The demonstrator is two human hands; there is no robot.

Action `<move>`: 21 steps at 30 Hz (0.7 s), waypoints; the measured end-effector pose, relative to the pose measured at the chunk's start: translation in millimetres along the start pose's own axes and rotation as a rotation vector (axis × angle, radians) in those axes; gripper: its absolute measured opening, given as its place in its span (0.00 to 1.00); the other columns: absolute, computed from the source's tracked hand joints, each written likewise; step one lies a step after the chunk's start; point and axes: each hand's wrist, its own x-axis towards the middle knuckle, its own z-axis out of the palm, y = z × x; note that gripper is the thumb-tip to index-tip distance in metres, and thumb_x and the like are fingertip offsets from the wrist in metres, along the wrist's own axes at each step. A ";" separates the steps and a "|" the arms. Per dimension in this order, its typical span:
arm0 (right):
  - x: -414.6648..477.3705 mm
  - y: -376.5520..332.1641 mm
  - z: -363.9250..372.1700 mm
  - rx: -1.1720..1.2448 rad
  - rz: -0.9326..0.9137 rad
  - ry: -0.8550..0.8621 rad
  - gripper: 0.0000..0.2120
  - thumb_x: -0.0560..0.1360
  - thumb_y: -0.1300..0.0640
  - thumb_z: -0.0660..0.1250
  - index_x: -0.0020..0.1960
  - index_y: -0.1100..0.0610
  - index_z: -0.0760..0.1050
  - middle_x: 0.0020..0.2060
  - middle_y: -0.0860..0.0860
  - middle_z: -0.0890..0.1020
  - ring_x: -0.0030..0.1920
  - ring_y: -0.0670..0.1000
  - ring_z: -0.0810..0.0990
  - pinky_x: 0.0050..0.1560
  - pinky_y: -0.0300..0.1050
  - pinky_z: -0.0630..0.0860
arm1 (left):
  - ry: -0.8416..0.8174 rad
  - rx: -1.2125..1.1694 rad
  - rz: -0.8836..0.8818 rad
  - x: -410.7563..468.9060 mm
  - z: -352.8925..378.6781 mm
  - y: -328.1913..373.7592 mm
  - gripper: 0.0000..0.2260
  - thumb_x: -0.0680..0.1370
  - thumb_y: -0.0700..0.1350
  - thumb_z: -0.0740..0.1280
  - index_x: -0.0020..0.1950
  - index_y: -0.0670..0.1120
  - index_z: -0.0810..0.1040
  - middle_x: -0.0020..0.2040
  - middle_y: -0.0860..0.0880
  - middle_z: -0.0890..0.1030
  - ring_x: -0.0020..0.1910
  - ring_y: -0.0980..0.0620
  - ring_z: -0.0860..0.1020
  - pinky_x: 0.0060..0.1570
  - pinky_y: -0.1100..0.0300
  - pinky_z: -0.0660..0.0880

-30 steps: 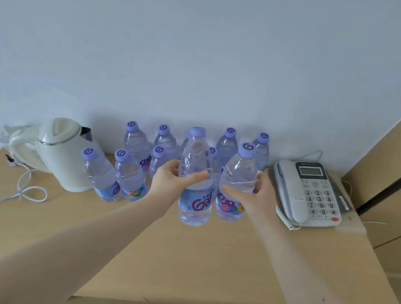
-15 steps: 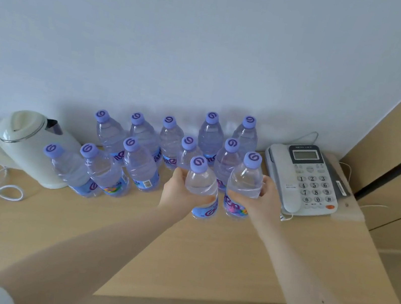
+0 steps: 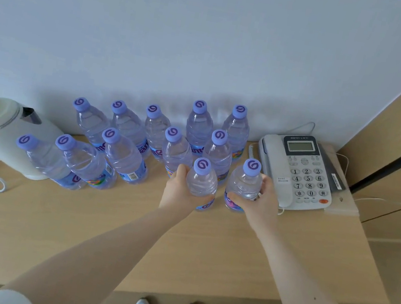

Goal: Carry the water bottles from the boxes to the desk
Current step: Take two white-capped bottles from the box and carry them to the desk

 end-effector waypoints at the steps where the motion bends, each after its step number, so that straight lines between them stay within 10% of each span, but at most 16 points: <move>1: 0.6 1.7 -0.9 -0.010 -0.009 -0.011 0.29 0.63 0.62 0.80 0.57 0.52 0.70 0.45 0.42 0.80 0.47 0.45 0.80 0.51 0.45 0.76 | 0.000 0.008 0.008 0.3 0.7 -2.0 0.26 0.64 0.46 0.81 0.53 0.45 0.69 0.52 0.49 0.77 0.51 0.49 0.76 0.45 0.57 0.73; 21: 5.3 13.9 -5.9 -0.110 -0.073 -0.023 0.28 0.64 0.59 0.80 0.57 0.48 0.69 0.40 0.36 0.79 0.38 0.32 0.78 0.37 0.29 0.71 | 0.077 0.005 0.002 -7.0 5.8 -4.3 0.25 0.65 0.45 0.80 0.56 0.44 0.70 0.46 0.58 0.76 0.51 0.49 0.78 0.51 0.49 0.78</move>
